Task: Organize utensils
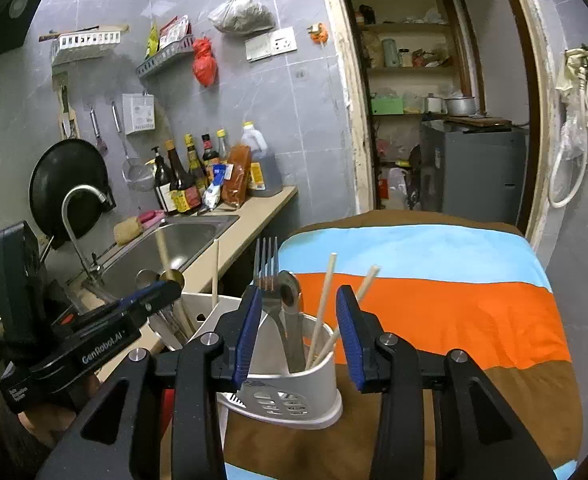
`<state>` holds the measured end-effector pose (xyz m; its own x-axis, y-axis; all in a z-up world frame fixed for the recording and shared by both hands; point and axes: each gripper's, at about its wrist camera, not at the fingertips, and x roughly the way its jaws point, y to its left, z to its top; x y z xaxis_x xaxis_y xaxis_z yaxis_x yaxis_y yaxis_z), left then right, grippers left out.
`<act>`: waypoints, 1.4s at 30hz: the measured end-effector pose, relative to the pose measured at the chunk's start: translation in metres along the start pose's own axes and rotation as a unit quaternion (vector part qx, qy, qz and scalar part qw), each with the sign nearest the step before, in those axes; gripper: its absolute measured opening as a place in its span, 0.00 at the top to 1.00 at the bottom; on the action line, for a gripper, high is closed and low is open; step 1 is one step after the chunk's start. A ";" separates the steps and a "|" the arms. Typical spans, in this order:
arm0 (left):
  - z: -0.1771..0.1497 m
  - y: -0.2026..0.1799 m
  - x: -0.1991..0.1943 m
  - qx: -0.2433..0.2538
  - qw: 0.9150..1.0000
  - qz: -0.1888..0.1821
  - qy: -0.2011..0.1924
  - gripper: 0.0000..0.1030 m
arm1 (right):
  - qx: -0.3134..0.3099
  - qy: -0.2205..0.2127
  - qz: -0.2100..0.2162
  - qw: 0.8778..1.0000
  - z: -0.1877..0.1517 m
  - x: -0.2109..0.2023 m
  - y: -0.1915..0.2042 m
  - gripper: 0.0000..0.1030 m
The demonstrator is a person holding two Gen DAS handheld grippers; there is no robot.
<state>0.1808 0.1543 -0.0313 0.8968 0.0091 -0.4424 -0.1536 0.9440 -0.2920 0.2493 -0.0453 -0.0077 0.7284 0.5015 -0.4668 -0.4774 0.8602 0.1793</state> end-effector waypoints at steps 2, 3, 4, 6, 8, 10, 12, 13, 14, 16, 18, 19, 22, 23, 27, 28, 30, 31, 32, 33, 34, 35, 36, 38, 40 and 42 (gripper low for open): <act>-0.001 0.000 -0.003 -0.006 1.000 -0.001 0.001 0.66 | 0.004 -0.002 -0.003 1.000 0.001 -0.004 -0.003 0.67; -0.001 0.001 -0.006 -0.012 1.000 -0.002 -0.003 0.61 | 0.005 -0.003 -0.004 1.000 0.001 -0.007 -0.004 0.67; -0.001 0.001 -0.008 -0.015 1.000 -0.003 -0.005 0.58 | 0.005 -0.005 -0.006 1.000 0.001 -0.009 -0.004 0.65; -0.002 -0.001 -0.012 -0.016 1.000 -0.002 -0.005 0.56 | 0.008 -0.007 -0.011 1.000 0.000 -0.016 -0.007 0.61; -0.002 -0.004 -0.017 -0.014 1.000 0.000 -0.002 0.52 | 0.013 -0.011 -0.016 1.000 -0.002 -0.022 -0.012 0.57; -0.001 -0.007 -0.024 -0.015 1.000 -0.001 -0.004 0.43 | 0.020 -0.014 -0.024 0.999 -0.004 -0.031 -0.019 0.52; -0.001 -0.010 -0.033 -0.016 1.000 -0.004 -0.010 0.38 | 0.028 -0.020 -0.034 0.999 -0.006 -0.041 -0.026 0.48; -0.001 -0.012 -0.038 -0.016 1.000 -0.004 -0.012 0.33 | 0.032 -0.024 -0.039 0.998 -0.007 -0.048 -0.030 0.45; -0.001 -0.015 -0.043 -0.014 1.000 -0.005 -0.014 0.31 | 0.034 -0.028 -0.044 0.998 -0.008 -0.054 -0.034 0.43; -0.002 -0.020 -0.053 -0.011 1.000 -0.006 -0.017 0.23 | 0.038 -0.035 -0.055 0.997 -0.010 -0.067 -0.042 0.37; -0.004 -0.027 -0.065 -0.007 1.000 -0.009 -0.017 0.16 | 0.040 -0.042 -0.065 0.996 -0.012 -0.084 -0.049 0.30; -0.005 -0.030 -0.069 -0.006 1.000 -0.009 -0.016 0.12 | 0.040 -0.046 -0.069 0.996 -0.013 -0.091 -0.052 0.26; -0.012 -0.042 -0.083 0.000 1.000 -0.009 -0.003 0.07 | 0.039 -0.052 -0.079 0.995 -0.017 -0.113 -0.060 0.19; -0.013 -0.044 -0.086 0.002 1.000 -0.009 -0.001 0.06 | 0.038 -0.054 -0.083 0.994 -0.019 -0.122 -0.063 0.17; -0.027 -0.061 -0.108 0.017 1.000 -0.007 0.005 0.03 | 0.035 -0.059 -0.098 0.993 -0.029 -0.152 -0.072 0.07; -0.030 -0.064 -0.113 0.019 1.000 -0.004 0.004 0.03 | 0.035 -0.057 -0.098 0.993 -0.032 -0.158 -0.075 0.06; -0.036 -0.069 -0.123 0.024 1.000 0.001 0.001 0.02 | 0.035 -0.055 -0.101 0.993 -0.036 -0.170 -0.078 0.01; -0.041 -0.074 -0.130 0.030 1.000 0.004 -0.002 0.02 | 0.034 -0.055 -0.102 0.993 -0.037 -0.175 -0.079 0.01; -0.044 -0.077 -0.136 0.034 0.999 0.008 -0.006 0.02 | 0.032 -0.055 -0.102 0.993 -0.039 -0.182 -0.081 0.01; -0.046 -0.080 -0.141 0.037 0.999 0.013 -0.009 0.02 | 0.031 -0.055 -0.101 0.993 -0.041 -0.188 -0.083 0.01; -0.048 -0.082 -0.145 0.039 0.999 0.018 -0.012 0.02 | 0.030 -0.055 -0.101 0.993 -0.043 -0.192 -0.084 0.01; -0.049 -0.083 -0.149 0.039 0.999 0.020 -0.014 0.02 | 0.029 -0.055 -0.101 0.993 -0.045 -0.197 -0.085 0.01; -0.052 -0.086 -0.156 0.039 0.999 0.024 -0.018 0.02 | 0.027 -0.054 -0.101 0.993 -0.048 -0.202 -0.086 0.01; -0.054 -0.088 -0.164 0.040 0.998 0.030 -0.024 0.02 | 0.028 -0.053 -0.102 0.993 -0.053 -0.211 -0.088 0.01; -0.057 -0.092 -0.173 0.044 0.998 0.040 -0.030 0.01 | 0.030 -0.056 -0.101 0.993 -0.058 -0.221 -0.088 0.01; -0.059 -0.094 -0.180 0.047 0.997 0.046 -0.033 0.01 | 0.033 -0.060 -0.102 0.992 -0.063 -0.231 -0.089 0.01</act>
<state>0.0089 0.0448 0.0254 0.9064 0.1149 -0.4065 -0.1986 0.9652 -0.1702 0.0926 -0.2440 0.0294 0.8616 0.3196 -0.3944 -0.2830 0.9474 0.1493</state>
